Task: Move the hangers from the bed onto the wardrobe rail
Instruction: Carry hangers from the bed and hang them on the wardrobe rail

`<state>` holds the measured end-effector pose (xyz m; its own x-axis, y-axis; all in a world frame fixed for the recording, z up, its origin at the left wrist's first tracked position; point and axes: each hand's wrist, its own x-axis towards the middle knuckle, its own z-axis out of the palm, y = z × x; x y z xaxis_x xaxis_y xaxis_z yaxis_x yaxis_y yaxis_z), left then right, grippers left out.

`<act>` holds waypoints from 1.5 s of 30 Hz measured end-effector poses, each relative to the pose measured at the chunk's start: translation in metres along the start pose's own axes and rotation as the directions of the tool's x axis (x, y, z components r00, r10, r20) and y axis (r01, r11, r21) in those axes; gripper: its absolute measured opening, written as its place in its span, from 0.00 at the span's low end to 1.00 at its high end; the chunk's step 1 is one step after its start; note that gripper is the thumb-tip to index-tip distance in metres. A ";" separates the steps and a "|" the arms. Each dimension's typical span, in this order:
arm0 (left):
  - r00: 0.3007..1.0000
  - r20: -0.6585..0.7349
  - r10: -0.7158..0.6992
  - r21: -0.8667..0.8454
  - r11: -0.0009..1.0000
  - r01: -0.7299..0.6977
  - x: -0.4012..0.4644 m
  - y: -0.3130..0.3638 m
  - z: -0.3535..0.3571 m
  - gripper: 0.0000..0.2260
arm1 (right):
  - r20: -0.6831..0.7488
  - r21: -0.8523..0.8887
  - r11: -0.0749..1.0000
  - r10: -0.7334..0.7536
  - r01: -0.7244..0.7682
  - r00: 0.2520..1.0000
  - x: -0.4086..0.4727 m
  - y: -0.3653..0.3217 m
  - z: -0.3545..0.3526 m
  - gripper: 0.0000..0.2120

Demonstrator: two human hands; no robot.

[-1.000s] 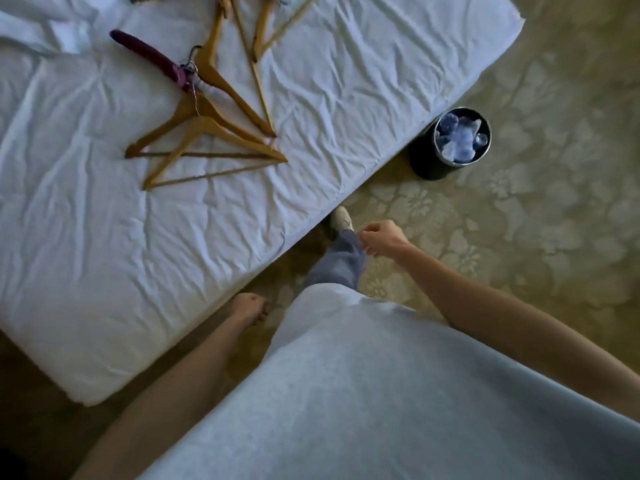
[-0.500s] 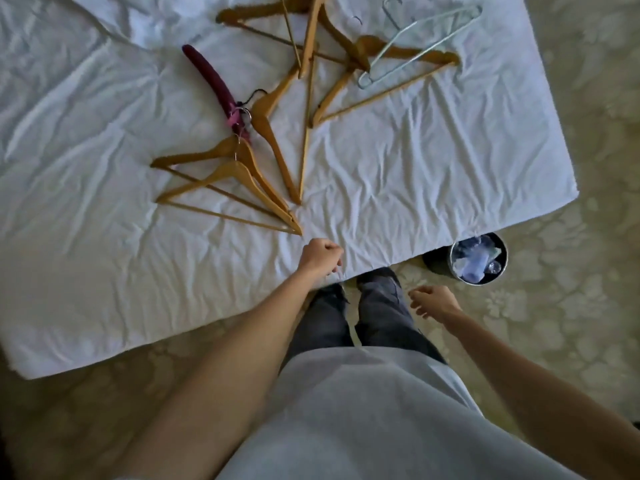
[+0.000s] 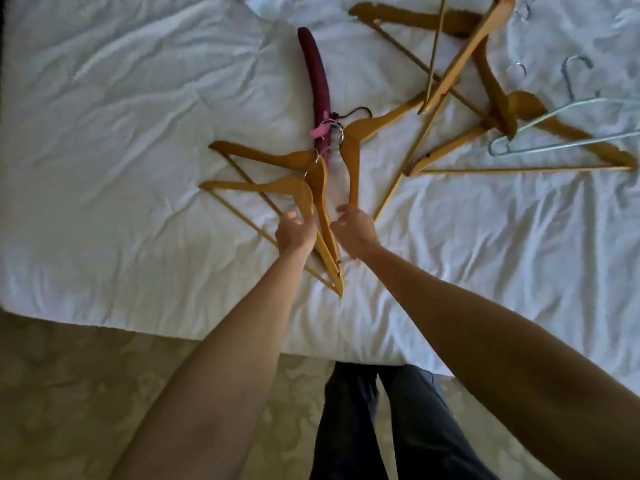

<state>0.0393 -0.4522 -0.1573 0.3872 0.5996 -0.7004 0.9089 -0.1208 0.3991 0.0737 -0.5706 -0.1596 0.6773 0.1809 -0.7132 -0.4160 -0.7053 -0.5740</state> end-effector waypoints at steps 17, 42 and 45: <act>0.992 -0.106 0.069 -0.270 0.958 -0.095 -0.022 -0.008 -0.030 0.16 | 0.098 0.108 0.985 -0.144 0.133 0.985 -0.028 -0.030 0.027 0.13; 0.967 -0.248 -0.065 -0.697 0.705 -0.132 -0.311 -0.133 -0.209 0.10 | 0.384 -0.062 0.753 -0.588 0.655 0.712 -0.306 -0.116 0.019 0.11; 0.949 -0.294 -0.112 -0.750 0.642 -0.157 -0.327 -0.176 -0.226 0.09 | 0.459 -0.077 0.713 -0.595 0.697 0.660 -0.329 -0.123 0.062 0.12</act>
<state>-0.2824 -0.4482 0.1355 0.2202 0.8152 -0.5356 0.4069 0.4223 0.8100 -0.1360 -0.5010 0.1208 0.4160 0.8537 -0.3133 0.2219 -0.4295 -0.8754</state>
